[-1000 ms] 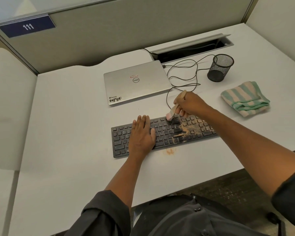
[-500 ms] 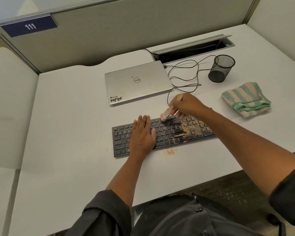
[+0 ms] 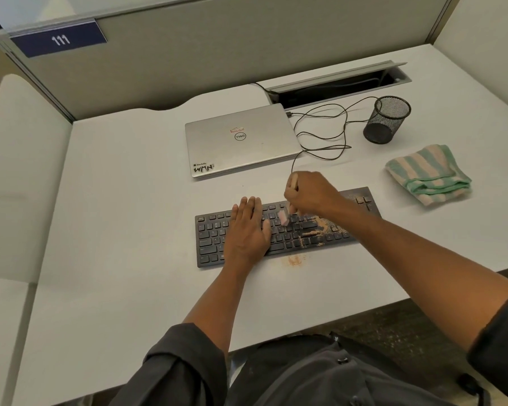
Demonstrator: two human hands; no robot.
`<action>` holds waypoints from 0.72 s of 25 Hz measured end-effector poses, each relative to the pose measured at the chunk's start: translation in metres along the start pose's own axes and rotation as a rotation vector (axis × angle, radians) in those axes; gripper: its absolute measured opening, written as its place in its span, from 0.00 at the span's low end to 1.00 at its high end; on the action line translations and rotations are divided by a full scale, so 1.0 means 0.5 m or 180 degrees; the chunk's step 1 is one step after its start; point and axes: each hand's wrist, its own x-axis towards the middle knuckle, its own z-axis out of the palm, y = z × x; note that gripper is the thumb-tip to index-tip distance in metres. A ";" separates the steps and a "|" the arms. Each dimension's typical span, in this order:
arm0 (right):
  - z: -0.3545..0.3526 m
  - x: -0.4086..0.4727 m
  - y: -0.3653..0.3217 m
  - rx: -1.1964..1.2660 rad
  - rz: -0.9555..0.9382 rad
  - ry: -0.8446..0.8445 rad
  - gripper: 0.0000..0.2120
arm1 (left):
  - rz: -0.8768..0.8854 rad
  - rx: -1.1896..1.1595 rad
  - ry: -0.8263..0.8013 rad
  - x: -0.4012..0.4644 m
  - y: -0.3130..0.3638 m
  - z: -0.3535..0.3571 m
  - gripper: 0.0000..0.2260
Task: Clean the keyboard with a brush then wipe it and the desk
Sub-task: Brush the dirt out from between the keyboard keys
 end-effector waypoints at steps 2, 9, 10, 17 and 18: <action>0.010 -0.010 0.003 -0.0232 0.0081 -0.0232 0.08 | 0.0008 -0.0017 0.0004 0.000 0.000 0.001 0.31; 0.000 -0.014 -0.015 0.0030 -0.0065 0.0063 0.05 | 0.0030 -0.0032 0.0069 0.000 -0.003 0.005 0.34; 0.008 -0.021 -0.016 -0.0036 -0.0107 -0.0009 0.05 | 0.0029 -0.0037 0.0071 0.000 -0.003 0.005 0.34; 0.008 -0.045 -0.011 -0.0179 -0.0124 -0.0352 0.12 | 0.0038 -0.0047 0.0110 -0.001 -0.001 0.005 0.35; 0.009 -0.041 -0.011 -0.0027 -0.0155 -0.0114 0.09 | 0.0045 -0.0048 0.0117 -0.001 -0.001 0.005 0.35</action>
